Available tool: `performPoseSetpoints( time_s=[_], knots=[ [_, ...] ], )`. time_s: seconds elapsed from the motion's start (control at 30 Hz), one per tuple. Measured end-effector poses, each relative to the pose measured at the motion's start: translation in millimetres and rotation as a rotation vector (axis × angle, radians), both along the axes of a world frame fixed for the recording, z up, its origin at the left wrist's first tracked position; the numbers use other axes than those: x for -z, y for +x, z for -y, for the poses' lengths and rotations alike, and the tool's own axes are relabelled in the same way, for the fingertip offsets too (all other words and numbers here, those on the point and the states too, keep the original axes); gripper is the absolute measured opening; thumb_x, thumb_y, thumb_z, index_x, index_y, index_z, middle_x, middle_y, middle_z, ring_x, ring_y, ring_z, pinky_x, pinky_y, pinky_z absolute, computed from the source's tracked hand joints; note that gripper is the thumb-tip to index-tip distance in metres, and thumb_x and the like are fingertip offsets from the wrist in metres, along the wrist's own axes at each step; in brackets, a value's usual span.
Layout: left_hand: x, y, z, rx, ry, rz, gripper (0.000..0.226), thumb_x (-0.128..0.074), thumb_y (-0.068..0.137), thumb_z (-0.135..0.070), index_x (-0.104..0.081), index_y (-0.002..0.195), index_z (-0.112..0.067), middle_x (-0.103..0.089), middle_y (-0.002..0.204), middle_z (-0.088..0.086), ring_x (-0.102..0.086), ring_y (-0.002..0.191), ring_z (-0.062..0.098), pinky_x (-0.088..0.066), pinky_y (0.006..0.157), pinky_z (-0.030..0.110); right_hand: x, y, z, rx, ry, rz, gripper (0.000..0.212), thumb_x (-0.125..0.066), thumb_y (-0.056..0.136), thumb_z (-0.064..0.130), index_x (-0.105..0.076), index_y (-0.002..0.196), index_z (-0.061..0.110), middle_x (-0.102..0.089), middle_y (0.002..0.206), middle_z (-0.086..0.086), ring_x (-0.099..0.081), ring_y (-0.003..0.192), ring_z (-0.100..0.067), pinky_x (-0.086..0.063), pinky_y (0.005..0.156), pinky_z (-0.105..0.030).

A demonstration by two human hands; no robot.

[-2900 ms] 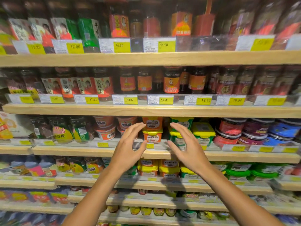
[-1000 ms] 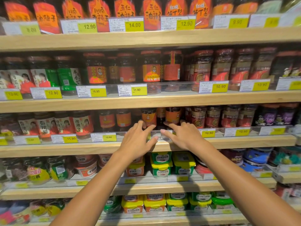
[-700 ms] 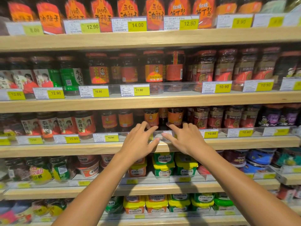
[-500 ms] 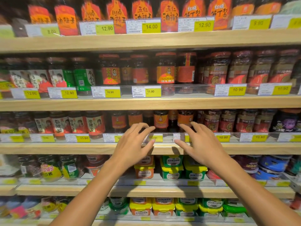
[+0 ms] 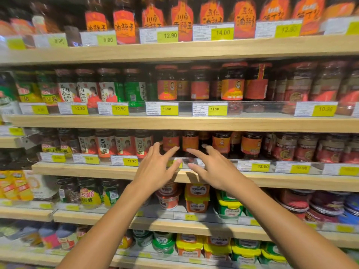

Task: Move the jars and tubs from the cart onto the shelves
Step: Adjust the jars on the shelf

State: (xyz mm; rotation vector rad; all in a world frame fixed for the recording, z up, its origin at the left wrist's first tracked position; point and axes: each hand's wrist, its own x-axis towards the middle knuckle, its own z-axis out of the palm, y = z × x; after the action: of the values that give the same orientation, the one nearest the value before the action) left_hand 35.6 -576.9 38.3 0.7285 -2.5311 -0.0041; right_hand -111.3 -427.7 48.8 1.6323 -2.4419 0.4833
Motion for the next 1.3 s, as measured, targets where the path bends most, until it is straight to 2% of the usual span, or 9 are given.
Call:
performPoseSetpoints(
  time_s=[0.13,0.3,0.63,0.8,0.93,1.03,1.13,1.2,1.3],
  knots=[
    [-0.2,-8.1,7.7,-0.011,0.023,0.097,0.056,-0.029,0.099,-0.063,-0.027,0.152,-0.044,-0.034,0.146,0.018,-0.031,0.141,0.032,-0.041,0.103,0.044,-3.2,2.0,22.3,0.067,0.075,0.026,0.062,-0.025,0.095,0.072,-0.025,0.153,0.048,-0.041,0.147,-0.024,-0.038,0.139,-0.039,-0.038,0.106,-0.047],
    [-1.4,-11.7,17.1,-0.025,-0.014,0.175,0.054,-0.027,0.101,-0.059,-0.03,0.151,-0.038,-0.046,0.136,0.02,-0.041,0.13,0.034,-0.04,0.1,0.043,-6.5,2.8,36.3,0.096,0.136,0.017,0.065,-0.021,0.095,0.073,-0.03,0.153,0.044,-0.048,0.143,-0.024,-0.046,0.13,-0.043,-0.039,0.104,-0.047],
    [-2.5,-12.2,18.3,-0.028,-0.051,0.19,0.057,-0.028,0.099,-0.062,-0.032,0.15,-0.035,-0.05,0.131,0.018,-0.046,0.124,0.033,-0.04,0.094,0.041,-0.2,-2.9,37.2,0.168,0.133,-0.064,0.074,-0.015,0.092,0.077,-0.031,0.154,0.04,-0.056,0.132,-0.023,-0.051,0.124,-0.04,-0.042,0.097,-0.044],
    [-0.4,-9.7,19.2,-0.027,-0.089,0.183,0.061,-0.027,0.098,-0.065,-0.029,0.152,-0.036,-0.044,0.141,0.016,-0.042,0.13,0.031,-0.039,0.101,0.042,-2.2,-4.6,26.7,0.166,0.128,-0.053,0.071,-0.022,0.093,0.075,-0.026,0.155,0.041,-0.051,0.135,-0.023,-0.048,0.127,-0.039,-0.041,0.1,-0.045],
    [-1.4,4.4,21.2,0.015,-0.152,0.094,0.061,-0.031,0.098,-0.064,-0.032,0.151,-0.034,-0.04,0.15,0.004,-0.04,0.136,0.024,-0.04,0.105,0.039,-7.2,0.0,10.6,0.148,0.084,-0.093,0.07,-0.029,0.095,0.073,-0.024,0.155,0.038,-0.041,0.148,-0.017,-0.042,0.135,-0.035,-0.039,0.105,-0.043],
    [-4.8,15.9,18.7,0.09,-0.213,-0.033,0.054,-0.038,0.097,-0.06,-0.047,0.144,-0.034,-0.049,0.143,-0.007,-0.048,0.13,0.016,-0.048,0.096,0.035,-9.5,-0.2,-4.2,0.111,0.016,-0.156,0.066,-0.032,0.096,0.071,-0.029,0.153,0.038,-0.04,0.153,-0.004,-0.041,0.137,-0.026,-0.04,0.106,-0.04],
    [-15.8,23.6,9.4,0.19,-0.246,-0.194,0.045,-0.042,0.095,-0.053,-0.064,0.127,-0.031,-0.062,0.125,-0.014,-0.059,0.114,0.008,-0.053,0.089,0.029,-18.0,0.1,-20.8,0.037,-0.09,-0.197,0.057,-0.04,0.097,0.064,-0.042,0.148,0.037,-0.047,0.148,0.008,-0.045,0.135,-0.015,-0.043,0.104,-0.034],
    [-28.0,27.1,3.0,0.243,-0.253,-0.299,0.039,-0.045,0.094,-0.048,-0.068,0.12,-0.03,-0.066,0.117,-0.016,-0.061,0.107,0.004,-0.053,0.086,0.025,-28.3,0.9,-32.0,-0.013,-0.19,-0.231,0.05,-0.044,0.097,0.059,-0.053,0.14,0.036,-0.055,0.141,0.014,-0.051,0.13,-0.01,-0.049,0.1,-0.033],
    [-50.3,29.8,-4.2,0.283,-0.234,-0.423,0.034,-0.049,0.094,-0.044,-0.068,0.119,-0.031,-0.067,0.115,-0.018,-0.062,0.107,0.002,-0.054,0.085,0.025,-47.9,3.5,-47.6,-0.065,-0.384,-0.28,0.044,-0.046,0.095,0.055,-0.064,0.129,0.033,-0.067,0.124,0.015,-0.063,0.115,-0.007,-0.056,0.09,-0.03]
  ],
)
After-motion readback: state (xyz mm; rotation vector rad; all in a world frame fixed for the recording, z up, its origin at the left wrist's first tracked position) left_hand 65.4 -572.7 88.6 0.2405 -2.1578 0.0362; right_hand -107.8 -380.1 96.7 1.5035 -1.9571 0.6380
